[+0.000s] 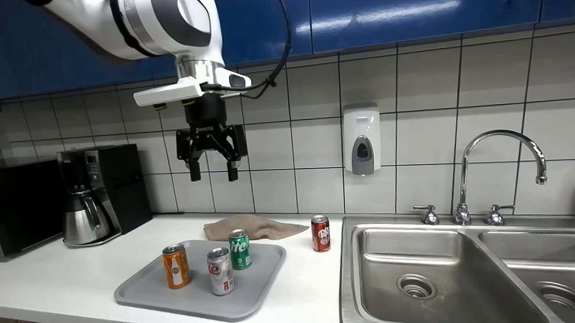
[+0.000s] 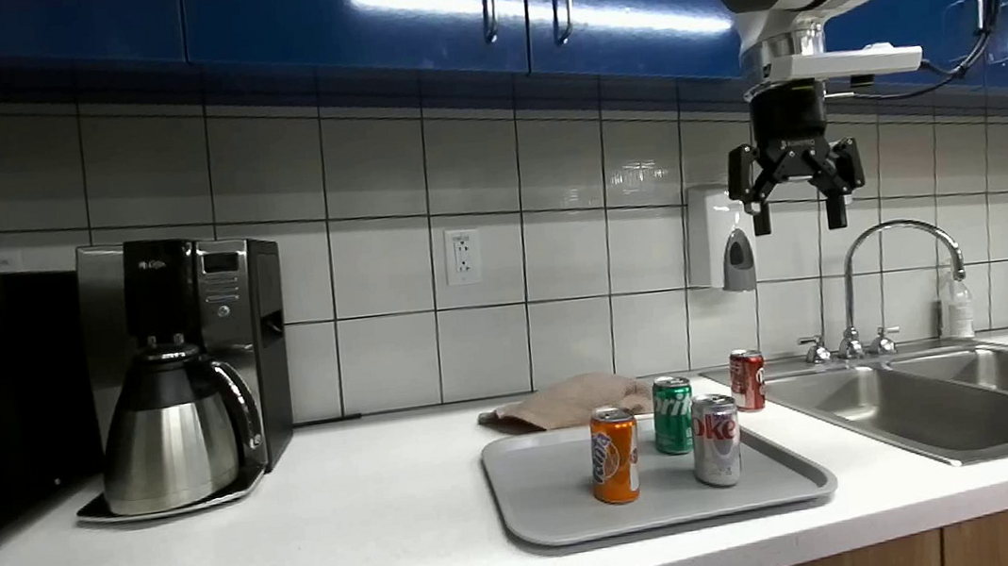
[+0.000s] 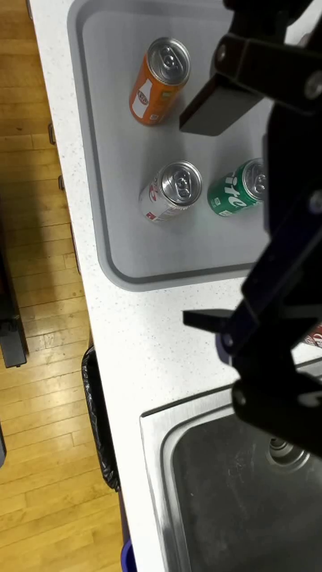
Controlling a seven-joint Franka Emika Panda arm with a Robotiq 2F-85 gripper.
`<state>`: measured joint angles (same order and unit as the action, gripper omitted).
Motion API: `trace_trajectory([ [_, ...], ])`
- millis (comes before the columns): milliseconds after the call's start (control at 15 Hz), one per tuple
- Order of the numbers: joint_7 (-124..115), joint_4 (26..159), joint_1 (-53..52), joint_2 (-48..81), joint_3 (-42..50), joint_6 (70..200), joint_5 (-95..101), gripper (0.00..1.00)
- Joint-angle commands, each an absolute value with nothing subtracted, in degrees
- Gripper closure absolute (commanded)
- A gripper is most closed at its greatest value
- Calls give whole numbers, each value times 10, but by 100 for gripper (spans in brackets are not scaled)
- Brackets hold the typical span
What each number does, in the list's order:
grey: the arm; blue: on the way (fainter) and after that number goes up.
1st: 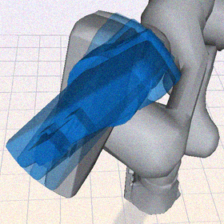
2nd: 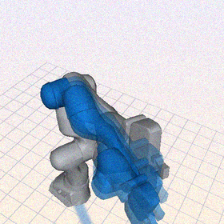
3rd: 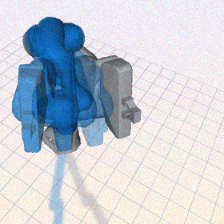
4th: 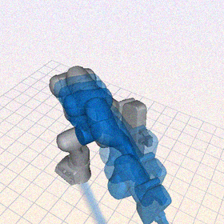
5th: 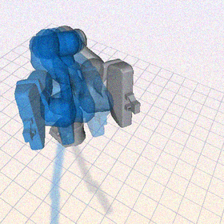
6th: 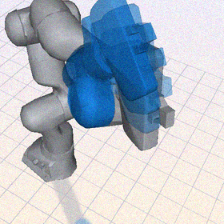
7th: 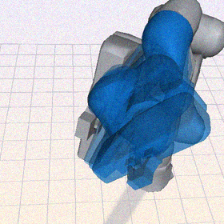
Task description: Remove the orange, grey and green cans from the tray
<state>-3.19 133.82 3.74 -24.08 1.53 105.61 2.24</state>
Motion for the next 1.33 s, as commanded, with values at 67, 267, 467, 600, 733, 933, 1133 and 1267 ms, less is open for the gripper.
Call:
trace_trajectory([
  [67, -32, 1337, 36, -241, 17, 1055, 23, 0],
  [267, -40, 1337, 31, -229, 10, 1063, 22, 0],
  [467, -45, 1336, 21, -213, 2, 1079, 18, 0],
  [600, -44, 1331, 12, -196, -4, 1089, 16, 0],
  [733, -47, 1327, 4, -176, -10, 1100, 11, 0],
  [933, -53, 1322, -8, -149, -19, 1116, 4, 0],
  [1133, -61, 1319, -19, -127, -27, 1128, -5, 0],
  [1267, -65, 1317, -26, -112, -33, 1135, -12, 0],
])
